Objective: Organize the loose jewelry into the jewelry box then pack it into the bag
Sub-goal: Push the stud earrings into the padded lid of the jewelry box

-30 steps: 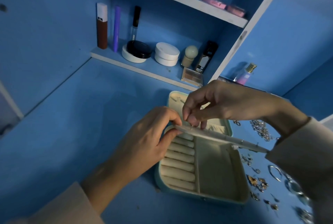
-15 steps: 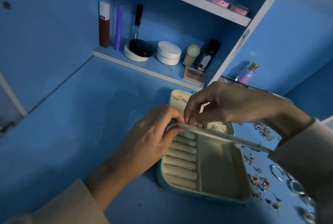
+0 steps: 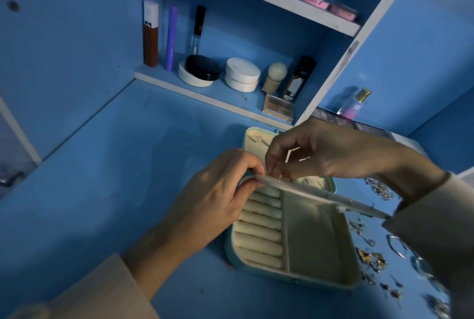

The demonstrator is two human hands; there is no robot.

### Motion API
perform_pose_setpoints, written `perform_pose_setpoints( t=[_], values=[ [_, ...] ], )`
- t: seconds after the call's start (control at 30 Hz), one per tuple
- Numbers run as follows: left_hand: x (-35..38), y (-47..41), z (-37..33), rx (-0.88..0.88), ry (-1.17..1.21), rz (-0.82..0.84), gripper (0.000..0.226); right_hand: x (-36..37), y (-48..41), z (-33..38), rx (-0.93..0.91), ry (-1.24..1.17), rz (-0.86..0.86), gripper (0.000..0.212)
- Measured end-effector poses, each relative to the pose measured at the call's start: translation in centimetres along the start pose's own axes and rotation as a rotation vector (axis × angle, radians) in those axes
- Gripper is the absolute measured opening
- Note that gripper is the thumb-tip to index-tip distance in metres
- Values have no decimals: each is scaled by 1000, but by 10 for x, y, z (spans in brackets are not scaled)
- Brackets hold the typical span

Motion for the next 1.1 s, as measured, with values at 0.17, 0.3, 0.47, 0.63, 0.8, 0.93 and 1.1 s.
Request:
perform_pose_setpoints(
  t=[0.17,0.3,0.47,0.63,0.8,0.93,1.1],
  values=[
    [0,1,0,-7,-10,-7,8,4,0,-2,1,-32,-5,17],
    [0,1,1,-11,-16,-13,8,4,3,-6,2,-62,-45,12],
    [1,-4,2,-15,12,-28,22,-10,17,-14,-30,-237,-180,15],
    [1,-6,7,-84,85,-76,15,-34,50,-40,-7,-383,-397,19],
    [5,-19,13,-179,109,-123,21,-49,87,-85,84,-493,-666,52],
    [10,-30,18,-240,181,-117,14,-44,100,-109,55,-769,-776,73],
    [23,-35,30,-338,239,-94,14,-29,110,-113,15,-824,-785,75]
  ],
)
Point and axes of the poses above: each hand's wrist, its own y-axis away from the middle knuckle, its own x-axis out of the palm, z = x × y, the point moved 8 cm from there along -y, towards the middle knuckle, and after that the axes turned 8 degrees about -y, right-handed, at the moved point
